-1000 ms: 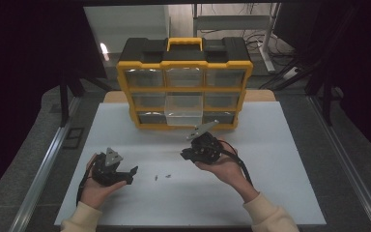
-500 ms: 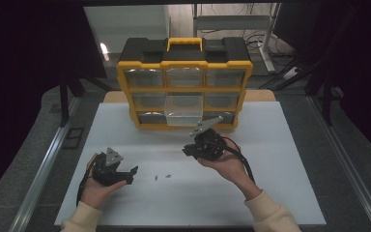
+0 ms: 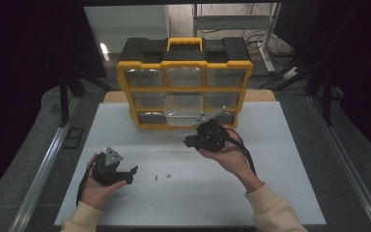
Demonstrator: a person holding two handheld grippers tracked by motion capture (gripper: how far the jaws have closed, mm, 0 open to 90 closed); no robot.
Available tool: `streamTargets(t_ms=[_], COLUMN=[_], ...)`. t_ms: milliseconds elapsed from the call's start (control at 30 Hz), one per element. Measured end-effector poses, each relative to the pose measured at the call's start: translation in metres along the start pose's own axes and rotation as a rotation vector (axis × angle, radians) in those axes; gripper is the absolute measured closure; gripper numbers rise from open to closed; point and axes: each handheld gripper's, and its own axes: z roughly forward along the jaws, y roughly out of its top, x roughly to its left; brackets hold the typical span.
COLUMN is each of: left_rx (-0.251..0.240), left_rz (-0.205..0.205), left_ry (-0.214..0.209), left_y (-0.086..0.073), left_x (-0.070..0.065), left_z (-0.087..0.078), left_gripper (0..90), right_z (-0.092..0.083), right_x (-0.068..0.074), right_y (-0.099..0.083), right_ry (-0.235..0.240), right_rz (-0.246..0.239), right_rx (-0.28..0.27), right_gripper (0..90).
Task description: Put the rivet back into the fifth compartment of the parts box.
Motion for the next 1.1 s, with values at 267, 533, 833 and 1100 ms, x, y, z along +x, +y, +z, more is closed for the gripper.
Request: streamTargets(t_ms=[267, 533, 833, 1100], left_rx=[-0.001, -0.001, -0.003, -0.003], left_rz=[0.000, 0.002, 0.000, -0.004], left_ry=[0.000, 0.001, 0.000, 0.000], left_y=[0.000, 0.000, 0.000, 0.000], left_x=[0.000, 0.000, 0.000, 0.001], left_z=[0.000, 0.000, -0.001, -0.001], left_gripper=[10.2, 10.2, 10.2, 10.2], right_z=[-0.005, -0.010, -0.011, -0.011], right_x=[-0.005, -0.013, -0.021, -0.030], right_y=[0.013, 0.026, 0.038, 0.045], right_ry=[-0.002, -0.005, -0.017, -0.031], right_rz=[0.003, 0.016, 0.026, 0.040], right_rx=[-0.008, -0.017, -0.015, -0.021], right_gripper=[83.2, 83.2, 83.2, 83.2])
